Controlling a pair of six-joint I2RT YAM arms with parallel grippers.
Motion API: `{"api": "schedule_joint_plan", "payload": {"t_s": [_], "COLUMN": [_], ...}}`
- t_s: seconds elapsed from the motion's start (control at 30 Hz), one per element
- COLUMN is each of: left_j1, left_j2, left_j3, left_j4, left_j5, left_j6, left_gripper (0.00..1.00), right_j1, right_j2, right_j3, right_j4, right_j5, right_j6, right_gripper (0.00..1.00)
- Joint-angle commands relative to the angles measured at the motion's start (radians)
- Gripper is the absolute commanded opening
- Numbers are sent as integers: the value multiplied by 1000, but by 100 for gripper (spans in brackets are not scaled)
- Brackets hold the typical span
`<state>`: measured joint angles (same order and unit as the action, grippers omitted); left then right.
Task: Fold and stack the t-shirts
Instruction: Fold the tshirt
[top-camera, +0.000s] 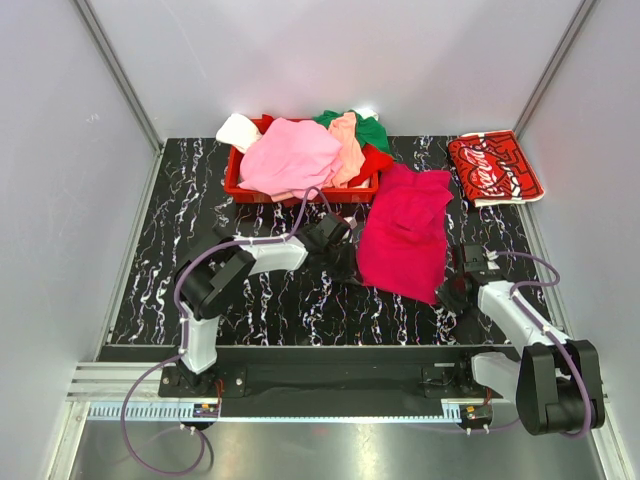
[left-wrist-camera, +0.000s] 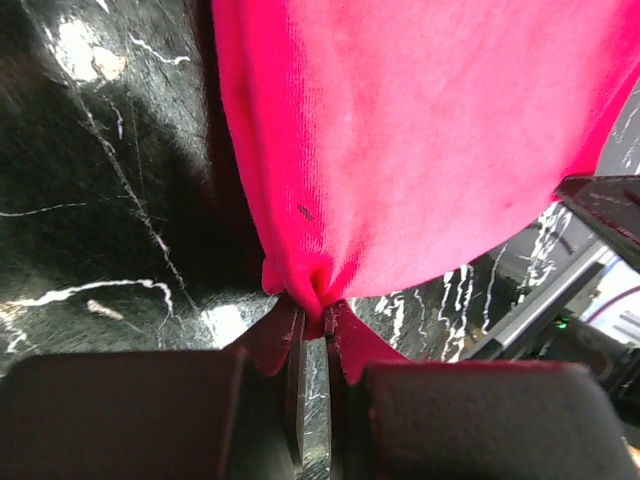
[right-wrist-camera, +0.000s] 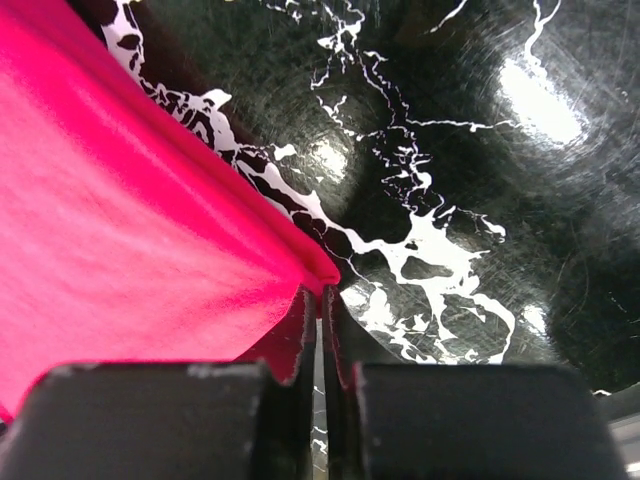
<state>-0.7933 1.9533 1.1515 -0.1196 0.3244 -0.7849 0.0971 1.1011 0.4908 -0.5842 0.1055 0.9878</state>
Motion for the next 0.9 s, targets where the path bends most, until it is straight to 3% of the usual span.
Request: {"api": "schedule_joint_plan", "payload": {"t_s": [0.0,0.17,0.4,0.6,0.87], "left_j1": [2,-11,-55,-179,-382], "left_j2": [-51,-149,-324,-454,-629], "left_j3": [14,8,-128,-210,-306], "left_j4": [-78,-248,-391,-465,-508], "left_j5": [-91,-149,-203,-197,-205], "left_j6": [87,185,259,176,1], "left_gripper": [0,0,0,0,0], "right_j1": [-5,-4,-2,3,6], "right_j2": [-15,-101,-288,-516,-632], "right_j3": [8,48,74,15,114], "right_j4": [1,-92,-270,-408,-657], "right_j5": [40,5,-101,-278,-400], "right_j6": [-5,-14,-52,-57,-132], "right_gripper": [0,0,0,0,0]}}
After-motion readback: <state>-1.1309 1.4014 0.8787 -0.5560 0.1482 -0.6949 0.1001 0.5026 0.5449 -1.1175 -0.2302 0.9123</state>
